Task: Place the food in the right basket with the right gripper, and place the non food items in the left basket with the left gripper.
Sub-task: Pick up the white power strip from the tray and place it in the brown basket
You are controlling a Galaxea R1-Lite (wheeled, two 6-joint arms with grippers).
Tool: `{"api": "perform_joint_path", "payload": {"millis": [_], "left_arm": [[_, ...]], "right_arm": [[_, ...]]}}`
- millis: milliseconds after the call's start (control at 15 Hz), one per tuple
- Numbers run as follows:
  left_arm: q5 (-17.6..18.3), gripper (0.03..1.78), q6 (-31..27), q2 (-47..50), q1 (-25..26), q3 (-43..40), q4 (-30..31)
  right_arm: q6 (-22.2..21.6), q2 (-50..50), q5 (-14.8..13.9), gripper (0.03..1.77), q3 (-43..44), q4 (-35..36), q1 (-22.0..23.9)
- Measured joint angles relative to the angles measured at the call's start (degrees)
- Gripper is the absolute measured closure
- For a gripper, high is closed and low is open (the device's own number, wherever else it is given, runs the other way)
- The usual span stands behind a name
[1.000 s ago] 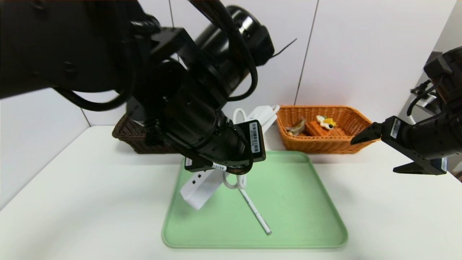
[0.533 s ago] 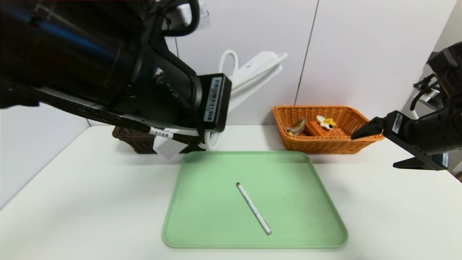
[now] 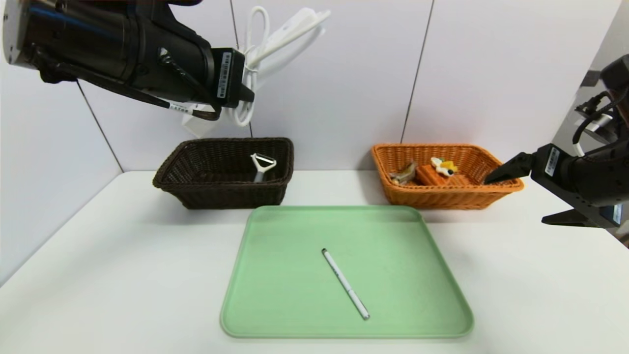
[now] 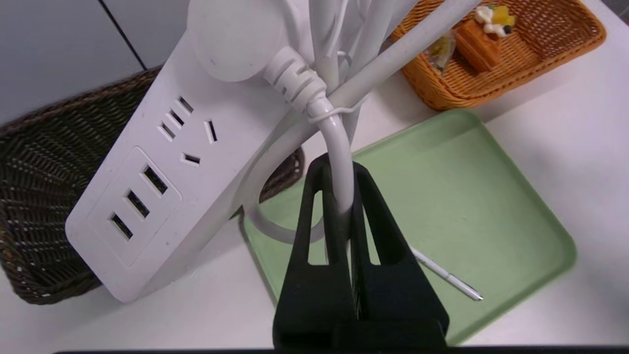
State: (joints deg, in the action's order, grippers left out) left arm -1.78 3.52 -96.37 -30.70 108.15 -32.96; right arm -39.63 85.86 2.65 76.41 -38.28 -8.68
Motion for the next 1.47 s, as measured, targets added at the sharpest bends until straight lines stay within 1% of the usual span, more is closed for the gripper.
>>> {"api": "perform_joint_path", "payload": {"millis": [133, 267, 467, 667, 733, 1000, 1267, 1400, 1467], "left_arm": [[1.89, 1.73, -2.54, -1.4, 4.33, -0.24, 0.55], [2.18, 1.73, -5.52, -2.56, 7.44, -1.13, 0.72], [3.05, 1.73, -6.22, -3.88, 10.74, -1.88, 0.91], [7.23, 1.73, -9.94, -5.01, 14.45, -2.89, 0.91], [8.39, 1.73, -11.04, -5.34, 15.32, -3.66, 0.91], [10.96, 1.73, -14.43, -7.33, 17.58, -4.57, 0.96], [11.31, 1.73, -17.05, -10.72, 19.1, -3.77, 3.36], [11.31, 1.73, -17.76, -12.37, 19.59, -3.63, 3.72], [11.29, 1.73, -18.24, -13.12, 19.7, -3.5, 4.16]], "right_arm": [[0.05, -0.48, -0.01, 0.09, -0.28, -0.02, 0.06], [0.02, -0.83, -0.37, 0.09, -0.37, -0.13, 0.09], [0.05, -1.32, -0.56, 0.09, -0.32, -0.35, 0.09], [0.13, -1.84, -0.78, 0.09, -0.2, -1.08, 0.09], [0.16, -1.99, -1.16, 0.09, -0.15, -1.08, 0.09], [0.13, -2.49, -1.94, 0.09, -0.01, -1.24, 0.09], [0.17, -2.89, -2.23, 0.09, 0.07, -2.24, 0.09], [0.41, -3.06, -3.68, 0.09, 0.4, -2.18, 0.09], [0.48, -3.12, -3.83, 0.09, 0.46, -2.23, 0.11]]}}
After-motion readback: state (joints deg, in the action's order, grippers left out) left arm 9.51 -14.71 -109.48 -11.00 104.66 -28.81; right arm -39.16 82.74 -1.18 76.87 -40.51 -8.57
